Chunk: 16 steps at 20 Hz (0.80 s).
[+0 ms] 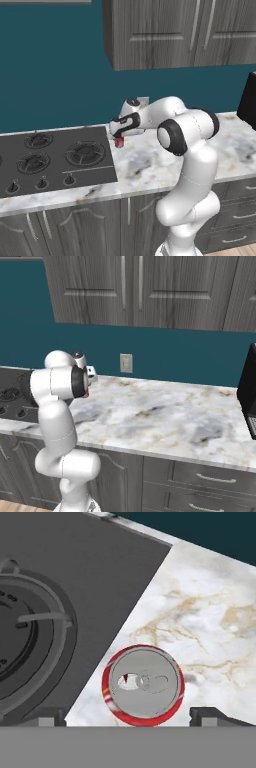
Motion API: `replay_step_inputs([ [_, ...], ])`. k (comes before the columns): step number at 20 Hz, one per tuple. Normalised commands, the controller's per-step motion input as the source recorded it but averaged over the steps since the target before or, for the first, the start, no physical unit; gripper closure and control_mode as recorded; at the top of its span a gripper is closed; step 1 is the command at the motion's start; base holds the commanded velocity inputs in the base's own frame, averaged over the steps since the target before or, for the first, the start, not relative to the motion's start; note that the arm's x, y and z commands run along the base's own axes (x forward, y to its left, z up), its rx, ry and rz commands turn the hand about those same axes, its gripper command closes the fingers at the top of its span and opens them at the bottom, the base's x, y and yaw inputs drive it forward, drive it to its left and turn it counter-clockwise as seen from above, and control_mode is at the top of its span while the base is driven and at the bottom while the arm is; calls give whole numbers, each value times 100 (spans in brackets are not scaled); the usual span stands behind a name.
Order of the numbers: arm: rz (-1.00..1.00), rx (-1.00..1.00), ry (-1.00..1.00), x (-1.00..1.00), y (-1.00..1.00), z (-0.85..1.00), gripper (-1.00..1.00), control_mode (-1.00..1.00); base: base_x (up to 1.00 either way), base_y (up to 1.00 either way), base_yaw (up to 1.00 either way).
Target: Four empty soda cans are scattered around the kitchen. Gather all the cans and cluster them next to the stove for recycling.
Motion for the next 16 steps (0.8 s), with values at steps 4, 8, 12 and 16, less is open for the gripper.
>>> replay_step_inputs([
  [4, 1, 5, -5, -4, 1, 49, -100, -100, 0, 0, 0],
  [8, 0, 2, -8, -26, 0, 45, -100, -100, 0, 0, 0],
  [12, -1, 0, -7, -49, -4, 41, -100, -100, 0, 0, 0],
  [16, -12, 0, 0, -78, -21, 28, -100, -100, 0, 0, 0],
])
